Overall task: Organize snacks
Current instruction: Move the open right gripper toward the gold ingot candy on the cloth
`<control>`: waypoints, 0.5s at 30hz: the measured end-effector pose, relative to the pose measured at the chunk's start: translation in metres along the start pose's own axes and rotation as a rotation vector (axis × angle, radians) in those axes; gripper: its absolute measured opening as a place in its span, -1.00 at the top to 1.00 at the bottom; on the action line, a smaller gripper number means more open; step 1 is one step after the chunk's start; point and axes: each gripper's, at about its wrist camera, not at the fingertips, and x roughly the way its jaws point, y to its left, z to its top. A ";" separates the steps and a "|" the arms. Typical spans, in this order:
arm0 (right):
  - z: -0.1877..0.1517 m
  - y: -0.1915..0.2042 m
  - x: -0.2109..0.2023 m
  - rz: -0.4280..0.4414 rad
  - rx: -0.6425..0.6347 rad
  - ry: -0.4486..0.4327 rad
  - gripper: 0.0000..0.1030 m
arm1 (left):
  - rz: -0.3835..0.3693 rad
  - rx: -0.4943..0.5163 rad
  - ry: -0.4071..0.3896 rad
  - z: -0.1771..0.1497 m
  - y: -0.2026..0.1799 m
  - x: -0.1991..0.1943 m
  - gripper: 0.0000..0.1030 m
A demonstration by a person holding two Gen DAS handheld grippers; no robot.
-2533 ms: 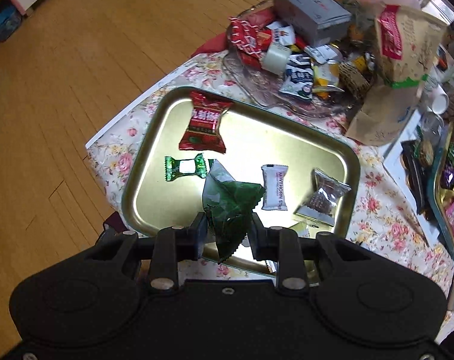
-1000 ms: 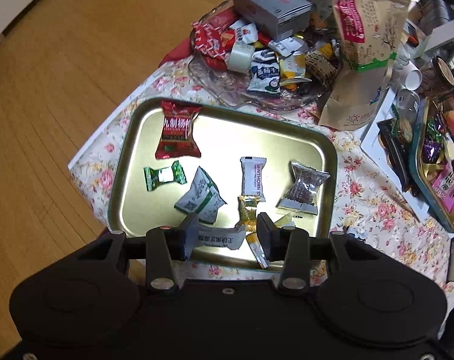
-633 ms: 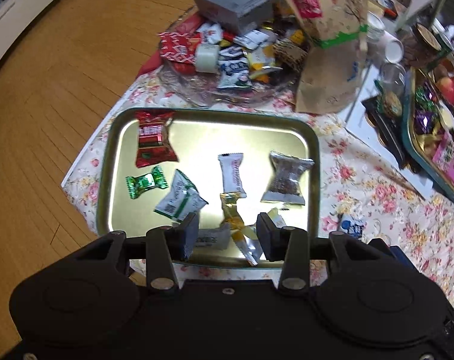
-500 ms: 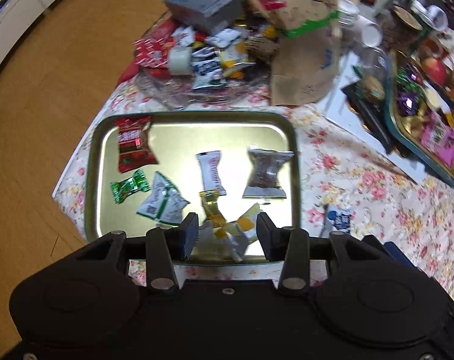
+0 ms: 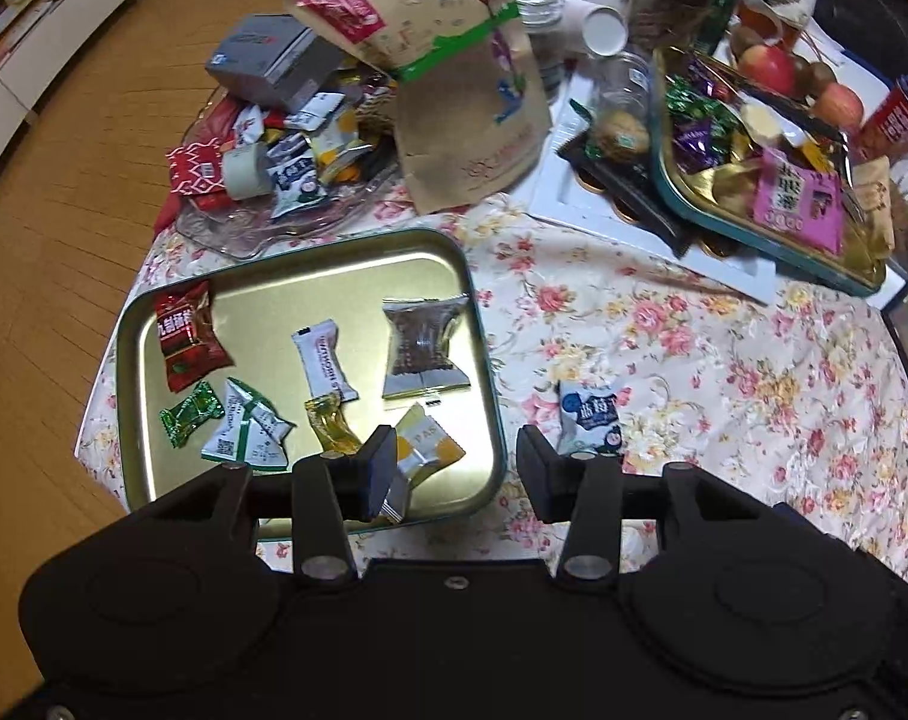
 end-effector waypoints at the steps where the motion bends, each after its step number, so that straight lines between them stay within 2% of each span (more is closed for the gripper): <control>1: -0.001 -0.005 0.000 -0.003 0.008 0.001 0.32 | -0.004 0.005 0.005 -0.001 -0.002 0.000 -0.02; 6: -0.001 -0.024 -0.004 -0.012 0.042 -0.007 0.32 | -0.032 0.034 0.010 0.000 -0.009 0.001 -0.02; 15: 0.011 -0.030 0.001 -0.031 0.075 -0.018 0.32 | -0.090 -0.024 -0.010 0.008 -0.006 -0.015 -0.01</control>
